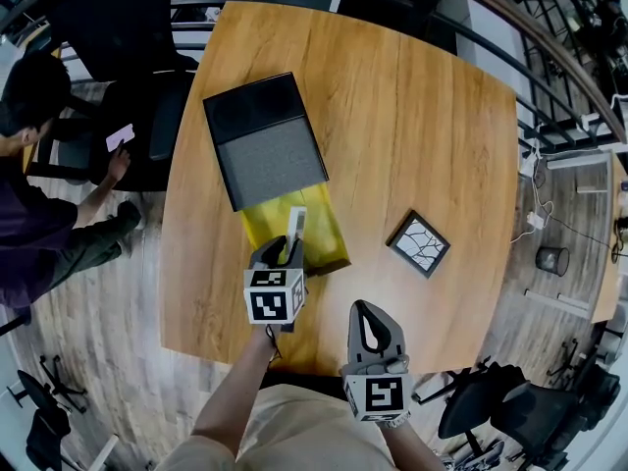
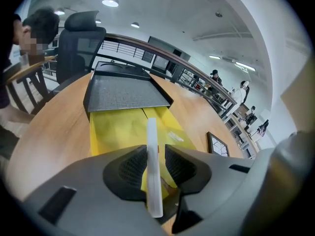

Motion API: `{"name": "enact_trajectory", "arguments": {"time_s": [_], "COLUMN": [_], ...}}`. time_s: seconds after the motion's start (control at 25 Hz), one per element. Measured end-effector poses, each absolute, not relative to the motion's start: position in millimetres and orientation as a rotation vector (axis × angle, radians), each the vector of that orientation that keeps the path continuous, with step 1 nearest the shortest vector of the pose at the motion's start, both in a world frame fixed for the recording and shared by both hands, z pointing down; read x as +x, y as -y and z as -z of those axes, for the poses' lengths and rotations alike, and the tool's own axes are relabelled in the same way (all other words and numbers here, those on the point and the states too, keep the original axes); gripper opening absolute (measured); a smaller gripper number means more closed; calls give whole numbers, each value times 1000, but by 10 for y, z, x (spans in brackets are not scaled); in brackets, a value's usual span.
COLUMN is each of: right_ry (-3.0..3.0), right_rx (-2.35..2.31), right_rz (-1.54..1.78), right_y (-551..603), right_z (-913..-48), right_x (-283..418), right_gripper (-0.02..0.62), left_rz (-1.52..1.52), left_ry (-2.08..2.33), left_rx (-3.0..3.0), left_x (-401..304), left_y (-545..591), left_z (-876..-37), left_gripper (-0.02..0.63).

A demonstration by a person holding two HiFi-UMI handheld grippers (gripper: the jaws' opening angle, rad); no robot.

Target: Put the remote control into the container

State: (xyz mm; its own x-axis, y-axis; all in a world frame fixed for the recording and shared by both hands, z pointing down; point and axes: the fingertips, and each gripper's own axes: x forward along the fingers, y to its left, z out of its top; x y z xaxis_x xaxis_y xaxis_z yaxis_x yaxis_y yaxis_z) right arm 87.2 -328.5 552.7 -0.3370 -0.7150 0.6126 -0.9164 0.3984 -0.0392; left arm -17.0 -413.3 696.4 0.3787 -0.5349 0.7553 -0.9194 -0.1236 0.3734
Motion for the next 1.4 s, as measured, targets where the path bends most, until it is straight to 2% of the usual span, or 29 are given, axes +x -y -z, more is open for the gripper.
{"name": "enact_trajectory", "arguments": {"time_s": [0.44, 0.52, 0.6, 0.68, 1.12, 1.4], "right_ry": [2222, 2245, 2270, 2302, 2544, 2678], "right_rx": [1407, 1404, 1407, 1404, 1488, 1459], "right_rz": [-442, -425, -419, -412, -453, -359], "right_y": [3004, 2948, 2903, 2862, 2600, 2366], "right_z": [-5160, -5099, -5032, -4952, -4343, -3928], "right_x": [865, 844, 817, 774, 732, 595], "right_gripper": [18, 18, 18, 18, 18, 18], "left_rz": [-525, -483, -426, -366, -26, -28], "left_ry": [1348, 1377, 1427, 1472, 1771, 1858], "left_rx": [1756, 1814, 1886, 1957, 2376, 2400], "left_x": [-412, -433, -463, -492, -241, -217], "left_y": [3761, 3697, 3607, 3483, 2635, 2250], "left_z": [-6634, -6411, -6128, -5838, -4130, -3780], "left_gripper": [103, 96, 33, 22, 12, 12]}}
